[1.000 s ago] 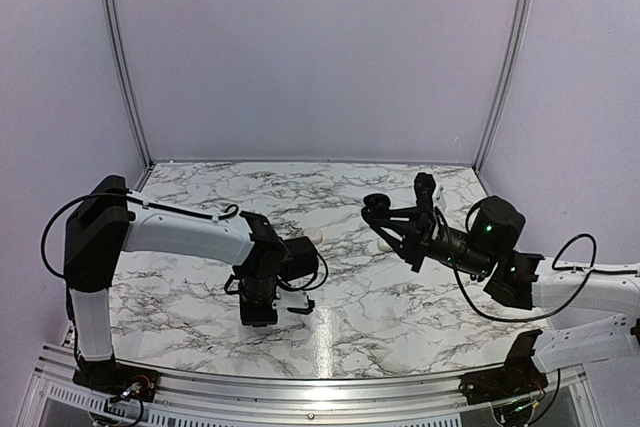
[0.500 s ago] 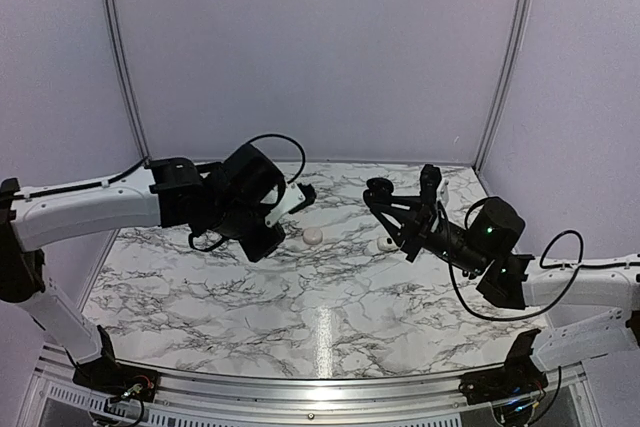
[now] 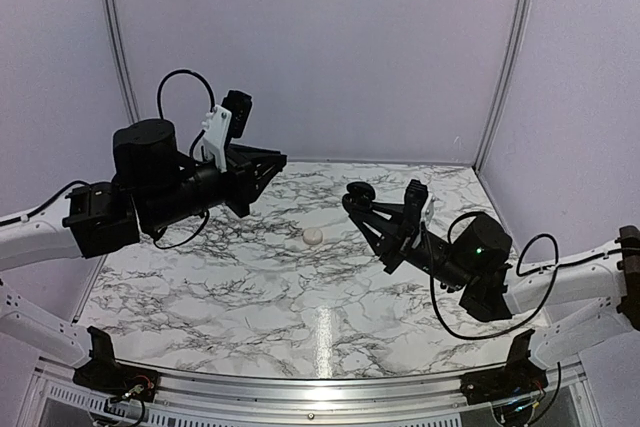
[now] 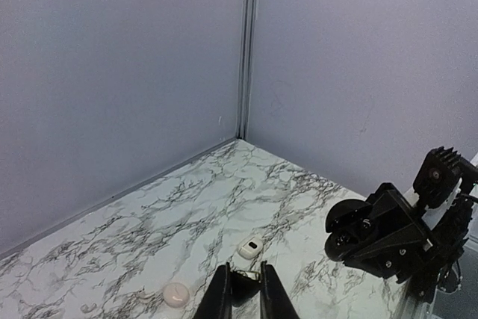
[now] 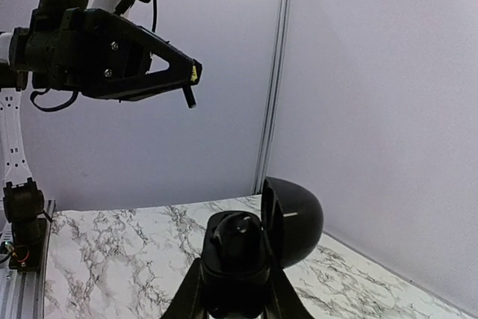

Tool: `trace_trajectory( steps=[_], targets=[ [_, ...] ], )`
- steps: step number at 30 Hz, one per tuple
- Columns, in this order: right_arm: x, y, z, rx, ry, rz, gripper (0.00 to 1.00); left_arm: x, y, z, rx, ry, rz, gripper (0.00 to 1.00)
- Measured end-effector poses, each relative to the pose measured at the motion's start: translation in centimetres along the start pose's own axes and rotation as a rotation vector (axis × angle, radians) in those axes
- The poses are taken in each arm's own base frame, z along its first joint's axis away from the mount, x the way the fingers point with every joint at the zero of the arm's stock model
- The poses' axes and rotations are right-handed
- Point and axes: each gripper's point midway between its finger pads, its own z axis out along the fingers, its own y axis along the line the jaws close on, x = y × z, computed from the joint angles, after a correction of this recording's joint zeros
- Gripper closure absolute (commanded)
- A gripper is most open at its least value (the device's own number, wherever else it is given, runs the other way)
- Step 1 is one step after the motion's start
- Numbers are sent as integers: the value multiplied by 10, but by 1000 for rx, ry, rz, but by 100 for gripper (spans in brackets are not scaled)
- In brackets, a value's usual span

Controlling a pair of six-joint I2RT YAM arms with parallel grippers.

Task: Insert the wireless bluetooth earbuds into the charging case
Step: Insert the left earbud into the left side groove of the charging case.

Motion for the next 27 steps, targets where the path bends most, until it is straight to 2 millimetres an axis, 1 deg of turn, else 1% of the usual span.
trace_trajectory(
  steps=[3,6,11,14,17,23,27],
  targets=[
    [-7,4,2,13,-33,-29,100,-5,-16,4,38,-58,-29,96],
    [-8,3,5,41,-45,-45,100,-13,-29,9,71,-108,-56,97],
    [-8,4,13,71,-40,-54,100,-22,-44,17,107,-169,-96,97],
    [-9,6,17,79,-39,-57,100,-20,-49,23,122,-175,-113,97],
    [-10,7,19,86,-41,-58,100,-12,-53,31,131,-164,-123,97],
    [-11,6,20,101,-40,-60,100,0,-59,41,149,-134,-137,97],
    [-14,5,23,115,-43,-61,100,1,-63,45,163,-130,-150,97]
  ],
)
